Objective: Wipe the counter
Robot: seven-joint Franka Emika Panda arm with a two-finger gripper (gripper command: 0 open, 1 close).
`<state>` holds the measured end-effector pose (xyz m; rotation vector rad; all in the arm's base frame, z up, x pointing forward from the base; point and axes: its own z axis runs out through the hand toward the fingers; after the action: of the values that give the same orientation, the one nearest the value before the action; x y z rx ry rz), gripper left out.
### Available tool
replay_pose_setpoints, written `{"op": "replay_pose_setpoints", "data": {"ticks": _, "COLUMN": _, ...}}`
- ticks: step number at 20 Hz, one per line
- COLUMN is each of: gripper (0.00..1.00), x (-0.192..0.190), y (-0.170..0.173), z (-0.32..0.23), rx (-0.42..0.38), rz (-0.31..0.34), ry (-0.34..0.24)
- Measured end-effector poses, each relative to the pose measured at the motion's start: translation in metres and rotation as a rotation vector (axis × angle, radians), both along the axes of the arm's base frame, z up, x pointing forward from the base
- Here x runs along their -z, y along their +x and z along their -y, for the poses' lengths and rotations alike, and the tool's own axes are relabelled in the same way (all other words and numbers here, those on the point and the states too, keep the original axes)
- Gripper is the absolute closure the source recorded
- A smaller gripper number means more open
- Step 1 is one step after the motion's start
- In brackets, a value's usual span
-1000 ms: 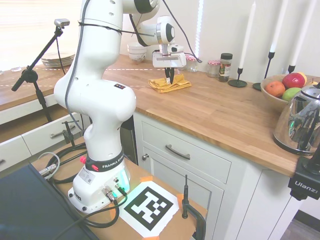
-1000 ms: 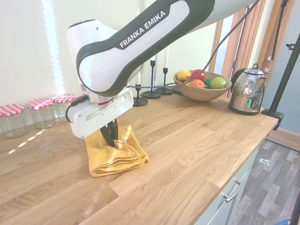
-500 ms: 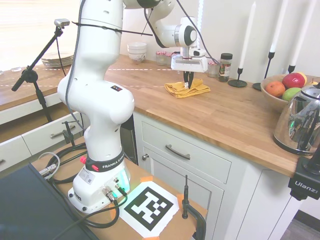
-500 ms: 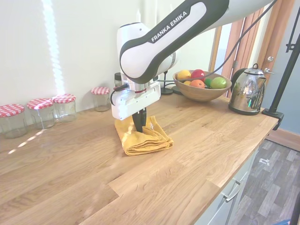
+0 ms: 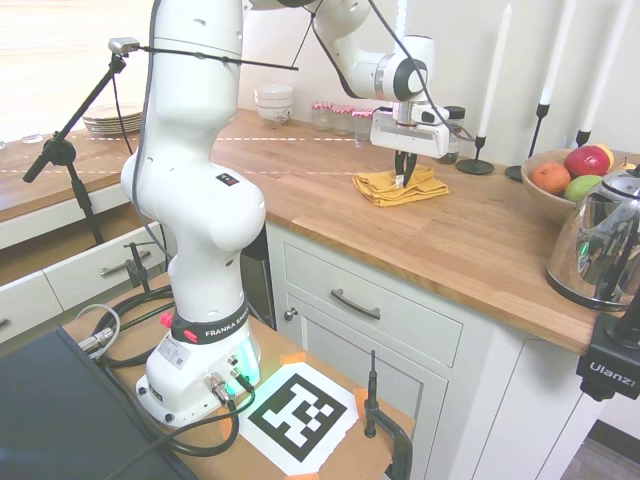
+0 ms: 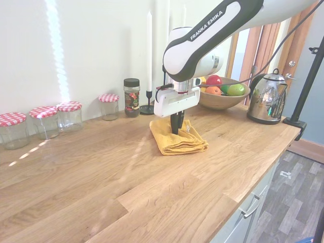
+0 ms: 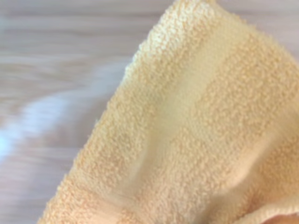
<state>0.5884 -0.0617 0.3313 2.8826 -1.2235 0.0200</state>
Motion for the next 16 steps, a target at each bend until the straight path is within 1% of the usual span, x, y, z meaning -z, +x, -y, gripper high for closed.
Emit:
{"op": "replay_pose_setpoints", "data": {"ticks": 10, "gripper": 1.0, "x": 0.004, "y": -0.037, "z": 0.079, "rx": 0.081, "rz": 0.049, "ry": 0.107}}
{"op": "replay_pose_setpoints", "data": {"ticks": 16, "gripper": 1.0, "x": 0.006, "y": -0.05, "z": 0.103, "rx": 0.107, "rz": 0.067, "ry": 0.145}}
